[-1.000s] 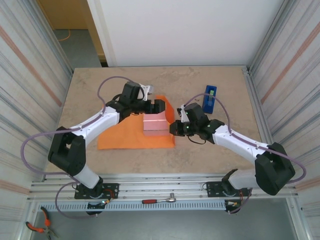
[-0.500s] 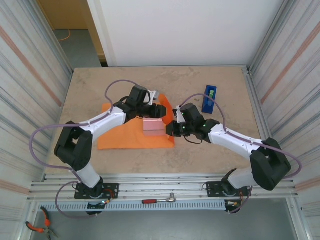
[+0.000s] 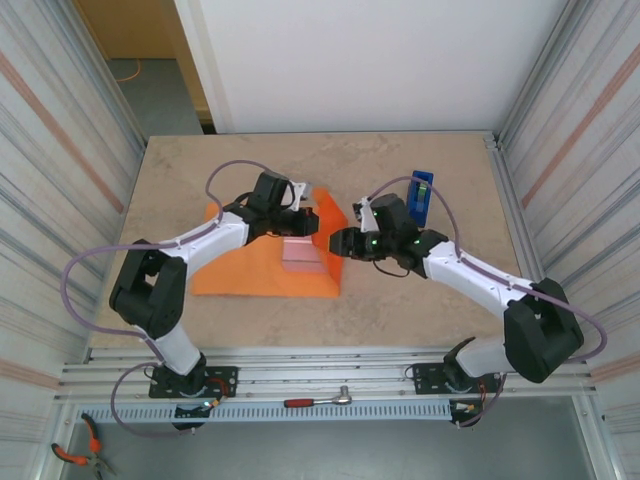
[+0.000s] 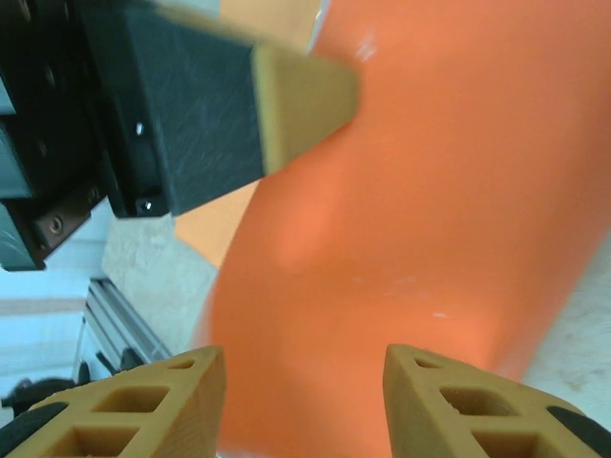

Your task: Wrap the gift box in paper

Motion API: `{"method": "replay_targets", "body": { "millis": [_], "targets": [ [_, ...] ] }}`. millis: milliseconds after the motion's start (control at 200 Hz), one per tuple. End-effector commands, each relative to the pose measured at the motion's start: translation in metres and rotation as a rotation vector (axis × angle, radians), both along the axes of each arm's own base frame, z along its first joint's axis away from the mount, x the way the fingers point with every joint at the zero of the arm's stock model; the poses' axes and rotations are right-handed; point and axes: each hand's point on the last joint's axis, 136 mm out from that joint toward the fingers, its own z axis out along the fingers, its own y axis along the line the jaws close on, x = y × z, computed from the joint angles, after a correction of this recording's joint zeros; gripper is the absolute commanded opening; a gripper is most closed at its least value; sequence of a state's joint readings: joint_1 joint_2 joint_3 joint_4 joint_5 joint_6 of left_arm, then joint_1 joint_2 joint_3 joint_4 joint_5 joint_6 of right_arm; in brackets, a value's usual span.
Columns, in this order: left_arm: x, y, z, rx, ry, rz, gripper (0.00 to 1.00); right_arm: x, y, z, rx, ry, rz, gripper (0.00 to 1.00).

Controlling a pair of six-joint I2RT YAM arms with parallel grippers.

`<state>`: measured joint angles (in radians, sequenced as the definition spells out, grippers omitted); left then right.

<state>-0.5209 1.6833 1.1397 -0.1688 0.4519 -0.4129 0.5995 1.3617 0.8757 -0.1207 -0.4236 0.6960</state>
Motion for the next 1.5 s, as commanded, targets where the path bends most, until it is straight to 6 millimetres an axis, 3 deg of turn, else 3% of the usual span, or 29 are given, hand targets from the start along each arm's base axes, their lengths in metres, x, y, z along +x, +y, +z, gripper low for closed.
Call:
{"method": "replay_targets", "body": {
  "millis": [0,175,366,591,742,797,977,1107,1343,1493],
  "targets": [
    [-0.005,0.013,0.005,0.025,-0.026,-0.003,0.00,0.014,-0.009,0.020,0.046,-0.030,-0.025,0.47],
    [-0.007,0.021,0.002,0.050,-0.034,0.008,0.00,0.037,-0.013,0.012,0.039,-0.007,-0.060,0.45],
    [-0.010,0.025,-0.002,0.060,-0.030,0.019,0.00,0.052,0.007,0.001,0.041,0.020,-0.030,0.37],
    [-0.012,0.029,-0.007,0.065,-0.024,0.042,0.00,0.052,0.043,-0.029,0.006,0.069,0.031,0.27],
    [-0.012,0.035,-0.007,0.076,-0.027,0.065,0.02,0.051,0.045,-0.060,-0.040,0.116,0.019,0.20],
    [-0.010,0.040,-0.003,0.074,-0.033,0.081,0.08,0.051,0.043,-0.068,-0.049,0.128,0.014,0.19],
    [0.001,0.061,0.011,0.065,-0.061,0.152,0.50,0.047,0.043,-0.079,-0.056,0.152,0.027,0.16],
    [0.007,0.072,0.008,0.101,-0.048,0.179,0.77,0.046,0.044,-0.081,-0.057,0.158,0.032,0.16],
    [0.015,0.068,-0.001,0.115,-0.044,0.151,0.98,0.044,0.044,-0.085,-0.062,0.166,0.037,0.15],
    [0.018,0.064,-0.009,0.133,-0.050,0.140,0.99,0.043,0.045,-0.084,-0.061,0.166,0.040,0.15]
  ]
}}
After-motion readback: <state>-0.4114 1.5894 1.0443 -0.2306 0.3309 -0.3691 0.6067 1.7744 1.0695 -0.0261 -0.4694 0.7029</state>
